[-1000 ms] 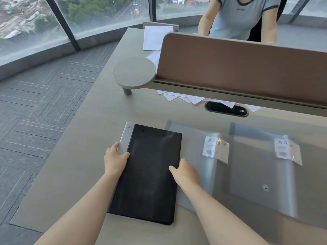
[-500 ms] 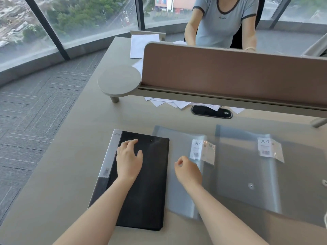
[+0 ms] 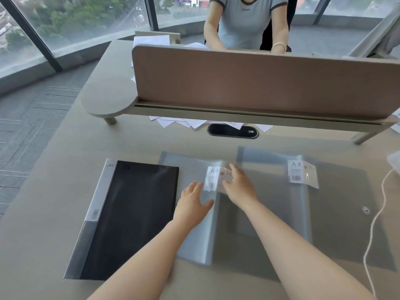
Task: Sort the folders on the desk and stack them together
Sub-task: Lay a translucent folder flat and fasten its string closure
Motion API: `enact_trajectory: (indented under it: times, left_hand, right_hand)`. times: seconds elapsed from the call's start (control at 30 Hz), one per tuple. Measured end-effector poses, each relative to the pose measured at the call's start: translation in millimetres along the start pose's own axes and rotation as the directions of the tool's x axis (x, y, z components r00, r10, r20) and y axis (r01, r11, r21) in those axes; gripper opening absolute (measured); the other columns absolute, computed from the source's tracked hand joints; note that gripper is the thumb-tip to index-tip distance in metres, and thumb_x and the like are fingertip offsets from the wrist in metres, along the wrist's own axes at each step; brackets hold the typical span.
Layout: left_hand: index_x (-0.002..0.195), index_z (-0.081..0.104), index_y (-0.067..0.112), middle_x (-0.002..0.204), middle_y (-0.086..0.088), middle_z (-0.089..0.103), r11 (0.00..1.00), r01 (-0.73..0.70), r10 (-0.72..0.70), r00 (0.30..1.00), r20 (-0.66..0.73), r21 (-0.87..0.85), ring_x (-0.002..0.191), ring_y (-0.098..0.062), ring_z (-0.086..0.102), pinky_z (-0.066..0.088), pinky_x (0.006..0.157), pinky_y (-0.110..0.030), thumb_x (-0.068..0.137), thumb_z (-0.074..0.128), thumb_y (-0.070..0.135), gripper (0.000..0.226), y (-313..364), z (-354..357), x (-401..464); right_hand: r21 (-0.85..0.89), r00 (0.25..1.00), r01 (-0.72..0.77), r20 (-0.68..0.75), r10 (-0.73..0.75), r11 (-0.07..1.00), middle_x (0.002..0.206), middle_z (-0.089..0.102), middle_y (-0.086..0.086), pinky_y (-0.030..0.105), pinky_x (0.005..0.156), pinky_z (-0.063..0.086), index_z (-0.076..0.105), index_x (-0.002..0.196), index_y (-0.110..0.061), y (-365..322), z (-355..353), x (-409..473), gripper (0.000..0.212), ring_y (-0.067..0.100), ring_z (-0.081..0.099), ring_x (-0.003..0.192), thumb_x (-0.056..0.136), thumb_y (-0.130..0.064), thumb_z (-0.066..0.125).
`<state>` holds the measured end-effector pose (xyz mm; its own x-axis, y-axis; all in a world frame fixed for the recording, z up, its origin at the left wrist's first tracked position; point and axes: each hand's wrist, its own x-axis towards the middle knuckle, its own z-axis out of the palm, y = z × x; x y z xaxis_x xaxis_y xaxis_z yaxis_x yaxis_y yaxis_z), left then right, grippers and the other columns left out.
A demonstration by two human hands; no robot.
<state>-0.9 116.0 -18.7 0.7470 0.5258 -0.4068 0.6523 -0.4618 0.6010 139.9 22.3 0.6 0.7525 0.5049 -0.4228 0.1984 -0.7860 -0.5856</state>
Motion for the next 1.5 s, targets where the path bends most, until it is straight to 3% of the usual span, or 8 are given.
enact_trajectory:
  times: [0.3, 0.67, 0.9, 1.03, 1.2, 1.3, 1.4, 1.5]
  left_hand:
    - [0.157, 0.021, 0.024, 0.168, -0.003, 0.009, 0.990, 0.008, -0.005, 1.000, -0.024, 0.143, 0.155, -0.024, 0.003, 0.012, 0.123, -0.039, 0.090, 0.061, 0.050, 0.082, 5.8, 33.9, 15.4]
    - [0.154, 0.029, 0.025, 0.168, -0.001, 0.012, 0.992, 0.036, -0.027, 0.997, -0.073, 0.123, 0.155, -0.022, 0.004, 0.010, 0.124, -0.037, 0.087, 0.062, 0.053, 0.080, 3.2, 44.9, 15.1]
    - [0.154, 0.024, 0.032, 0.168, 0.005, 0.009, 0.993, 0.050, -0.058, 0.996, -0.074, -0.107, 0.153, -0.013, 0.003, 0.023, 0.121, -0.043, 0.084, 0.064, 0.056, 0.085, 18.0, 36.0, -5.4]
    - [0.157, 0.018, 0.029, 0.168, 0.007, 0.006, 0.987, 0.005, -0.017, 0.997, -0.072, -0.163, 0.153, -0.010, 0.001, 0.024, 0.121, -0.039, 0.083, 0.065, 0.053, 0.091, 37.1, 21.8, -12.3]
    - [0.157, 0.019, 0.027, 0.165, 0.007, 0.018, 0.980, -0.058, 0.041, 0.995, -0.092, -0.188, 0.152, -0.010, 0.011, 0.026, 0.115, -0.032, 0.082, 0.064, 0.043, 0.088, 56.8, 5.2, -25.0]
    - [0.153, 0.028, 0.028, 0.154, 0.013, 0.038, 0.973, -0.100, 0.075, 0.989, -0.123, -0.208, 0.142, -0.010, 0.033, 0.038, 0.106, -0.029, 0.082, 0.062, 0.040, 0.080, 68.5, -1.7, -34.9]
    - [0.140, 0.044, 0.038, 0.127, 0.014, 0.060, 0.969, -0.126, 0.092, 0.982, -0.165, -0.211, 0.114, -0.012, 0.058, 0.055, 0.089, -0.040, 0.077, 0.059, 0.043, 0.065, 80.1, -10.5, -45.0]
    - [0.114, 0.061, 0.034, 0.092, 0.012, 0.065, 0.973, -0.160, 0.117, 0.963, -0.244, -0.168, 0.083, -0.012, 0.060, 0.051, 0.067, -0.033, 0.079, 0.060, 0.034, 0.035, 89.7, -19.7, -53.4]
  right_hand:
    - [-0.114, 0.993, 0.076, 0.098, -0.065, 0.991, 0.164, 0.013, -0.001, 0.034, 0.118, 0.021, 0.017, 0.155, -0.015, 4.6, -4.6, 46.0, 0.067, 0.017, 0.019, 0.149, 0.094, -0.022, 0.044]
    - [-0.137, 0.995, 0.045, 0.090, -0.033, 0.989, 0.153, 0.032, 0.008, 0.037, 0.106, 0.036, 0.034, 0.148, -0.014, 0.9, -1.7, 61.0, 0.054, 0.029, 0.044, 0.133, 0.096, -0.025, 0.045]
    - [-0.001, 0.993, 0.084, -0.078, -0.084, 0.996, 0.105, 0.064, -0.002, 0.034, 0.079, 0.050, 0.056, 0.112, -0.028, -16.5, -14.2, 42.4, 0.032, 0.025, 0.067, 0.087, 0.082, -0.041, 0.056]
    - [0.061, 0.983, 0.112, -0.154, -0.101, 0.992, 0.071, 0.054, -0.012, 0.031, 0.069, 0.045, 0.057, 0.100, -0.023, -31.4, -27.4, 19.8, 0.020, 0.020, 0.058, 0.073, 0.080, -0.022, 0.059]
    - [0.192, 0.963, 0.159, -0.245, -0.110, 0.968, 0.067, 0.055, -0.007, 0.030, 0.064, 0.042, 0.058, 0.088, -0.020, -48.8, -44.0, -8.5, 0.016, 0.020, 0.056, 0.068, 0.073, -0.014, 0.058]
    - [0.267, 0.949, 0.196, -0.295, -0.113, 0.944, 0.063, 0.054, -0.005, 0.030, 0.057, 0.039, 0.056, 0.082, -0.017, -58.0, -57.5, -24.7, 0.011, 0.017, 0.051, 0.062, 0.072, -0.013, 0.058]
    - [0.301, 0.930, 0.236, -0.347, -0.124, 0.924, 0.064, 0.053, -0.006, 0.030, 0.059, 0.041, 0.058, 0.083, -0.014, -66.7, -71.8, -40.6, 0.011, 0.017, 0.049, 0.061, 0.072, -0.012, 0.057]
    - [0.339, 0.919, 0.277, -0.366, -0.145, 0.899, 0.064, 0.051, -0.007, 0.030, 0.060, 0.040, 0.059, 0.085, -0.013, -74.1, -81.6, -52.3, 0.011, 0.016, 0.048, 0.062, 0.074, -0.010, 0.057]
